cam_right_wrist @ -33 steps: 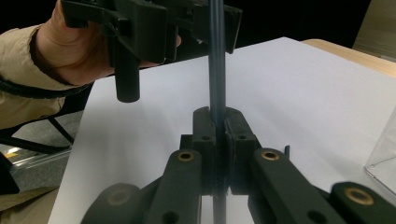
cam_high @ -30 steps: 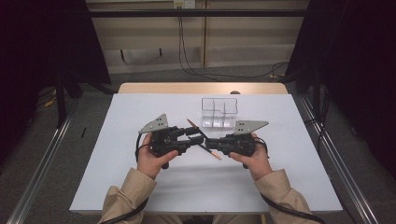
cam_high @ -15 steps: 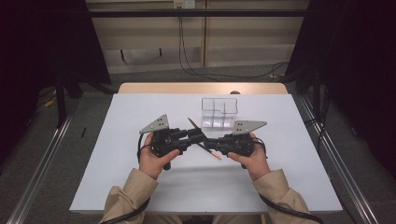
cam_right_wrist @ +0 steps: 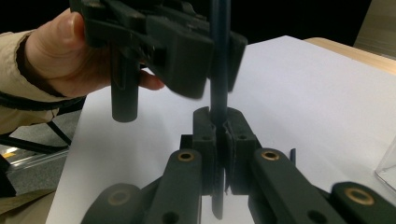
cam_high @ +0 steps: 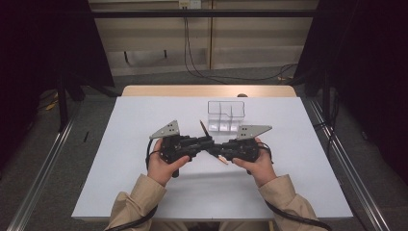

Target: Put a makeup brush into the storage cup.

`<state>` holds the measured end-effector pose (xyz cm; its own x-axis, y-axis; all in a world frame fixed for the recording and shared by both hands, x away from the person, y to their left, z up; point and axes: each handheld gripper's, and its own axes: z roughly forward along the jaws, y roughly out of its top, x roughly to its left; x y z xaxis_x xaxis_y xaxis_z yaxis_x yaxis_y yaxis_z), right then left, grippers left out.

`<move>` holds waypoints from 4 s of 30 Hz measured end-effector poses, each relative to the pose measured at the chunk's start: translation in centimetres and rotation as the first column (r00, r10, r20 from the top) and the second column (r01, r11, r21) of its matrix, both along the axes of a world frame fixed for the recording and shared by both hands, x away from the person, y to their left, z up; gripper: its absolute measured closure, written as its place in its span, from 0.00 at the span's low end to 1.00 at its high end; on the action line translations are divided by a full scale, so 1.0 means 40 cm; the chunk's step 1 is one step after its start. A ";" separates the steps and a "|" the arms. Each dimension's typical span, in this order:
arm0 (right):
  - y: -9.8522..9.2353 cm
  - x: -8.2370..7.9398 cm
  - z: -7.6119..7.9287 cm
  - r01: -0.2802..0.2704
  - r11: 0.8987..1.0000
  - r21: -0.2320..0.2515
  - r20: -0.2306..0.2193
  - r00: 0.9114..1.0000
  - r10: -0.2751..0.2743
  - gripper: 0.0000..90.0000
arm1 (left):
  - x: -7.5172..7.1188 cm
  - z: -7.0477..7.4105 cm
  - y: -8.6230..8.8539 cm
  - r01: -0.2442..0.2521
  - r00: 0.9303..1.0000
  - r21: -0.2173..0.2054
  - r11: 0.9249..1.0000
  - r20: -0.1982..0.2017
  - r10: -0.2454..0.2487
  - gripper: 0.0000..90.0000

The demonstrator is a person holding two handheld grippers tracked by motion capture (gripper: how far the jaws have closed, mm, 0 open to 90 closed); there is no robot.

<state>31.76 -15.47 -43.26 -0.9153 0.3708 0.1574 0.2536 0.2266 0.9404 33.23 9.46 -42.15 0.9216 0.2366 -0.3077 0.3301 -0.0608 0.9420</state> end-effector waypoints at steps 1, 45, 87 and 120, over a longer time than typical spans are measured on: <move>0.000 0.000 0.001 0.001 1.000 -0.001 0.001 1.000 -0.001 0.94 | 0.000 -0.001 -0.001 0.000 1.000 -0.001 1.000 0.000 0.000 0.86; -0.030 0.015 0.051 0.139 0.983 0.124 -0.010 0.990 -0.139 0.43 | 0.004 -0.001 0.028 -0.136 0.989 0.074 0.988 0.072 0.131 0.93; 0.037 0.032 0.083 0.150 0.965 0.216 0.042 0.986 -0.163 0.93 | -0.001 0.001 0.024 -0.128 0.988 0.042 0.991 0.089 0.124 0.86; -0.027 0.054 0.084 0.207 0.955 0.211 0.053 0.973 -0.223 0.93 | -0.006 0.003 0.147 -0.190 0.976 0.037 0.981 0.115 0.185 0.01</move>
